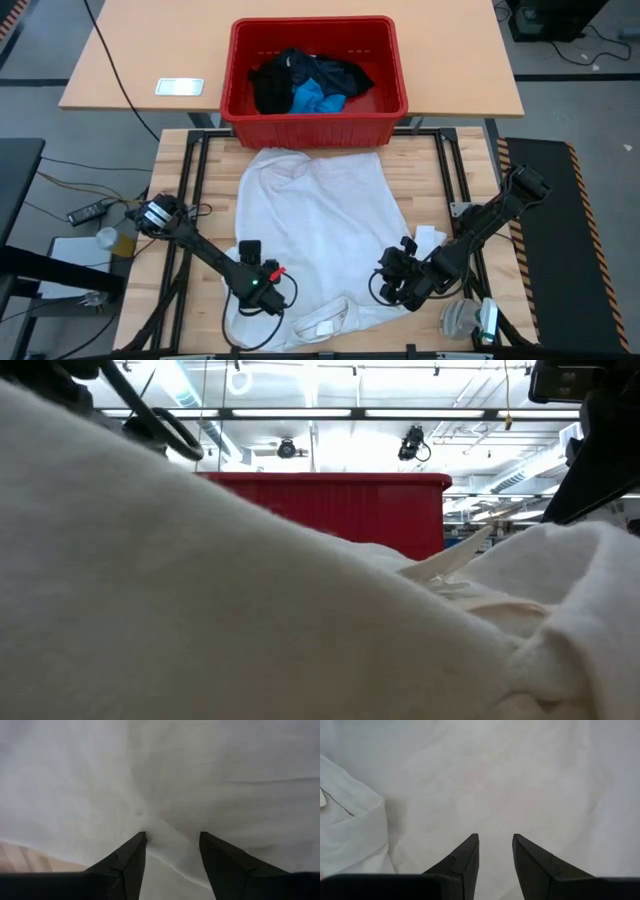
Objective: Fold laundry
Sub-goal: Fold the white polo
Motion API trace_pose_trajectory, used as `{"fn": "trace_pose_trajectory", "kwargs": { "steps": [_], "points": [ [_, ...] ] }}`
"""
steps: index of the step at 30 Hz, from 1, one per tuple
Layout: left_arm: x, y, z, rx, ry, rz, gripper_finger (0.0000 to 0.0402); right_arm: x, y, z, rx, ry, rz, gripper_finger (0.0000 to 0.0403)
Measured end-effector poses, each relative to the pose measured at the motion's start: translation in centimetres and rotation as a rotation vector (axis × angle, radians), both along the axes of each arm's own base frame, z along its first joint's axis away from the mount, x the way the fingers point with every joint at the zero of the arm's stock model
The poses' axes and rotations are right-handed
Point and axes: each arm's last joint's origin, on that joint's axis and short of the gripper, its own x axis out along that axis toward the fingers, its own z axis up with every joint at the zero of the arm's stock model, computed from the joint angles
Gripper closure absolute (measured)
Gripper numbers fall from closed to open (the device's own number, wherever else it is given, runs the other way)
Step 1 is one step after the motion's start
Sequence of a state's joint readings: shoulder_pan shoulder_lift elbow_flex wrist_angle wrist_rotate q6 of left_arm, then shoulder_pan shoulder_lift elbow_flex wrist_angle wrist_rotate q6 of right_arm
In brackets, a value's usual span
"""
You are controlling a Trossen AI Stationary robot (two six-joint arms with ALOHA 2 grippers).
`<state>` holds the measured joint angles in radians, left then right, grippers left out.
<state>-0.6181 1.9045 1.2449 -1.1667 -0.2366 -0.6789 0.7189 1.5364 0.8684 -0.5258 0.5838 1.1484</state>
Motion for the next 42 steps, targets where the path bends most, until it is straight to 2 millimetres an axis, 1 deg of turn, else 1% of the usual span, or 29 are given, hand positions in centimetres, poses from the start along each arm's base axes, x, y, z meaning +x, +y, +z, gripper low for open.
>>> {"fn": "trace_pose_trajectory", "kwargs": {
  "steps": [1,3,7,8,10,13,18,21,23,26,31,33,35,36,39,42],
  "points": [
    [0.0,-0.1,0.0,-0.009,0.007,-0.013,0.0227,0.0,0.0,0.0,0.002,-0.002,0.001,0.0276],
    [-0.1,-0.3,0.0,-0.018,0.012,-0.037,0.0264,0.0,0.0,0.0,0.002,-0.001,0.001,0.0276],
    [-0.2,-0.5,0.1,-0.026,0.026,-0.105,0.0372,0.0,0.0,0.0,0.006,0.002,0.002,0.0276],
    [-0.2,-0.5,0.2,-0.030,0.028,-0.121,0.0386,0.0,0.0,0.0,0.008,0.005,0.005,0.0276],
    [-0.3,-0.4,0.6,-0.037,0.019,-0.136,0.0390,0.0,0.1,0.0,0.020,0.021,0.017,0.0276],
    [-0.5,-0.5,1.9,-0.034,-0.049,-0.147,0.0396,-0.1,0.1,-0.1,0.044,0.044,0.026,0.0276],
    [-2.3,-1.4,5.6,0.003,-0.295,-0.211,0.0398,-0.4,0.0,-0.3,0.054,0.099,0.035,0.0276],
    [-3.1,-1.6,6.8,0.042,-0.425,-0.230,0.0398,-0.2,0.0,-0.2,0.024,0.068,0.055,0.0276],
    [-3.3,-1.8,7.0,0.059,-0.504,-0.237,0.0398,0.0,0.0,0.0,-0.013,0.029,0.064,0.0276],
    [-3.1,-2.0,6.9,0.076,-0.562,-0.246,0.0398,0.4,-0.1,0.1,-0.063,-0.008,0.078,0.0276],
    [-2.9,-2.2,6.8,0.079,-0.583,-0.279,0.0398,1.2,-0.2,0.4,-0.045,-0.061,0.075,0.0276],
    [-2.9,-2.3,6.8,0.089,-0.573,-0.312,0.0399,1.7,-0.2,0.6,-0.031,-0.076,0.109,0.0276],
    [-3.1,-2.2,6.8,0.099,-0.557,-0.327,0.0399,2.1,-0.3,0.7,0.004,-0.065,0.149,0.0276],
    [-3.1,-2.2,6.7,0.101,-0.552,-0.329,0.0399,2.3,-0.5,0.7,0.029,-0.059,0.139,0.0276],
    [-3.6,-2.2,6.1,0.119,-0.538,-0.348,0.0399,2.4,-1.0,1.2,0.120,0.002,0.030,0.0277],
    [-4.2,-2.5,6.1,0.166,-0.574,-0.388,0.0399,1.8,-1.2,1.2,0.156,0.105,-0.018,0.0277]
  ]
}}
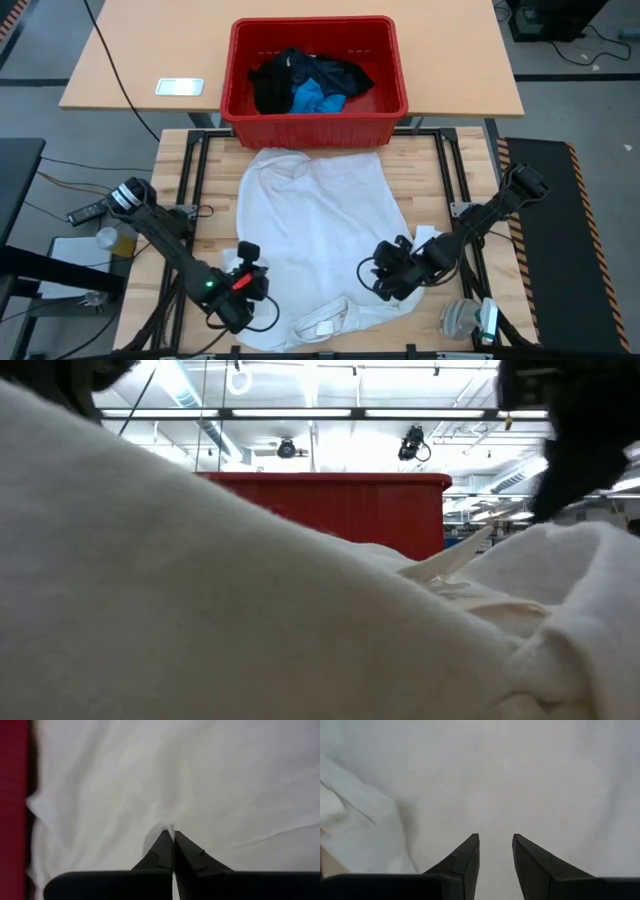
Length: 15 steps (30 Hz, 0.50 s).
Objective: Fold laundry
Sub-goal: Fold the white polo
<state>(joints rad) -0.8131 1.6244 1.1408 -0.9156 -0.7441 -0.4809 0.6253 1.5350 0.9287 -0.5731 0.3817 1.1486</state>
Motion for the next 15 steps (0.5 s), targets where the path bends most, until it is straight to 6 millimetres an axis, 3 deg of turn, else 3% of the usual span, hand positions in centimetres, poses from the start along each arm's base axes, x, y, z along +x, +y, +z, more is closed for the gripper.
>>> {"fn": "trace_pose_trajectory", "kwargs": {
  "steps": [4,11,15],
  "points": [
    [-0.4,-0.2,1.7,0.055,-0.140,-0.044,0.0399,-0.8,-0.1,0.2,0.002,0.118,-0.024,0.0277],
    [-0.6,-0.1,5.1,0.052,-0.319,-0.099,0.0399,-1.9,0.3,2.7,0.019,0.280,-0.107,0.0278],
    [0.1,-0.8,5.9,0.050,-0.378,-0.169,0.0399,-1.3,0.9,3.0,0.029,0.198,-0.030,0.0276]
  ]
}}
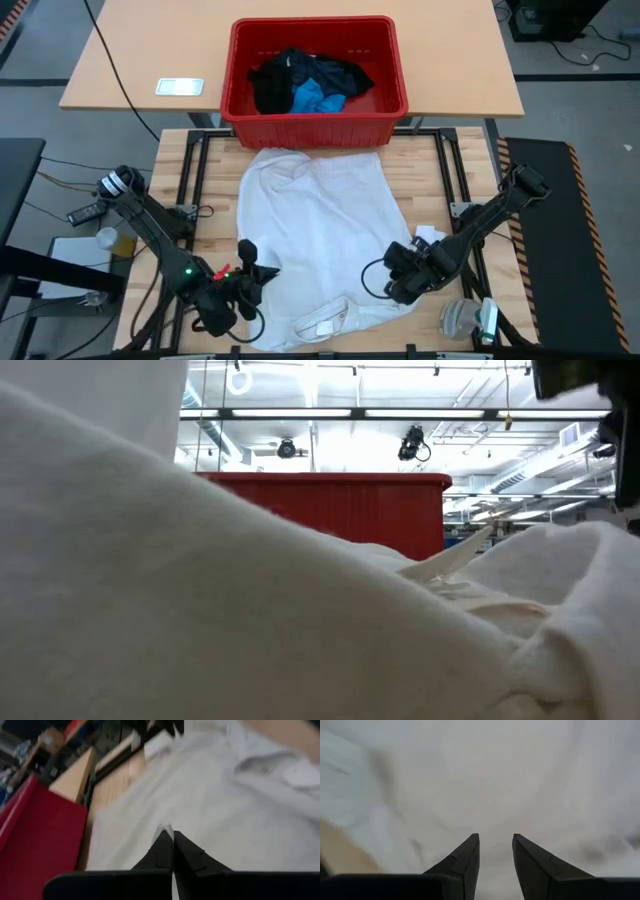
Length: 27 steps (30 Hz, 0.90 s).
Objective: Fold laundry
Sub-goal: Fold the white polo
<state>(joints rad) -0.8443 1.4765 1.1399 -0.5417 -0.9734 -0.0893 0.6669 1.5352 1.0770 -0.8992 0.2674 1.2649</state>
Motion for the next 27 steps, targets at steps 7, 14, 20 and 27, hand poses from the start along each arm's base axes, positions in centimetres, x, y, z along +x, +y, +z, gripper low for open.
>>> {"fn": "trace_pose_trajectory", "kwargs": {
  "steps": [7,14,20,27],
  "points": [
    [2.7,0.1,0.3,0.001,-0.110,-0.144,0.0399,1.7,1.0,-0.8,-0.018,-0.294,0.102,0.0278],
    [6.1,2.8,0.5,-0.052,-0.168,-0.300,0.0399,2.0,1.4,-1.1,-0.072,-0.440,0.112,0.0278],
    [9.6,5.5,-0.5,-0.128,-0.184,-0.382,0.0399,3.1,3.3,-0.9,-0.159,-0.635,0.182,0.0278],
    [12.2,6.2,-3.3,-0.167,-0.158,-0.437,0.0399,3.7,5.5,-3.3,-0.323,-0.673,0.270,0.0278]
  ]
}}
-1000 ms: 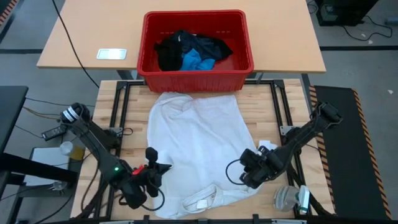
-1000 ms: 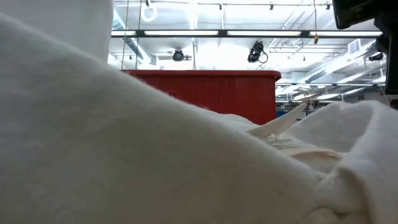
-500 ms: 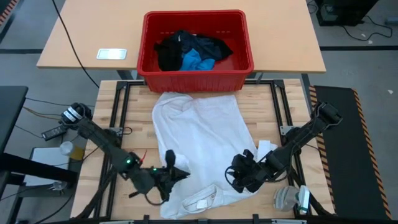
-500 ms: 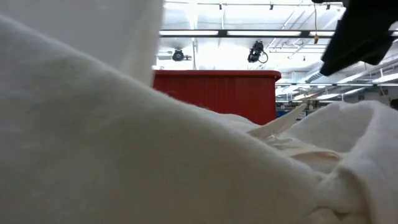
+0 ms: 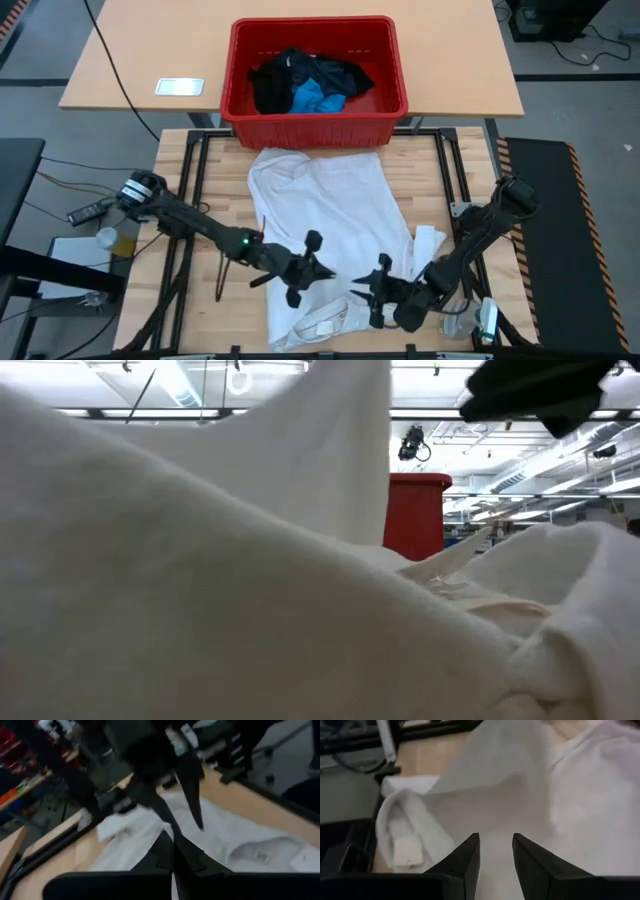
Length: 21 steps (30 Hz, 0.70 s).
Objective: Fold laundry
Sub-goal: Fold the white polo
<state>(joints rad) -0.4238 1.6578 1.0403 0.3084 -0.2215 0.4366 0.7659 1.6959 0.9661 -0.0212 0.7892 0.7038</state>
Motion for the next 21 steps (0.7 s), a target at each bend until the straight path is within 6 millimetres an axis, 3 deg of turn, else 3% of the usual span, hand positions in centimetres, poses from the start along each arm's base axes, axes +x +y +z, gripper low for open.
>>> {"fn": "trace_pose_trajectory", "kwargs": {
  "steps": [7,10,21],
  "points": [
    [1.9,-0.7,-1.8,-0.001,-0.110,-0.038,0.0395,0.4,0.9,-1.3,0.004,-0.010,0.030,0.0278],
    [2.5,-0.7,-2.1,0.014,-0.162,-0.044,0.0391,0.5,1.1,-1.3,0.083,-0.015,0.023,0.0278],
    [3.8,-0.2,-4.5,-0.096,-0.082,-0.120,0.0389,-0.9,1.5,-1.6,0.075,0.049,0.025,0.0278]
  ]
}}
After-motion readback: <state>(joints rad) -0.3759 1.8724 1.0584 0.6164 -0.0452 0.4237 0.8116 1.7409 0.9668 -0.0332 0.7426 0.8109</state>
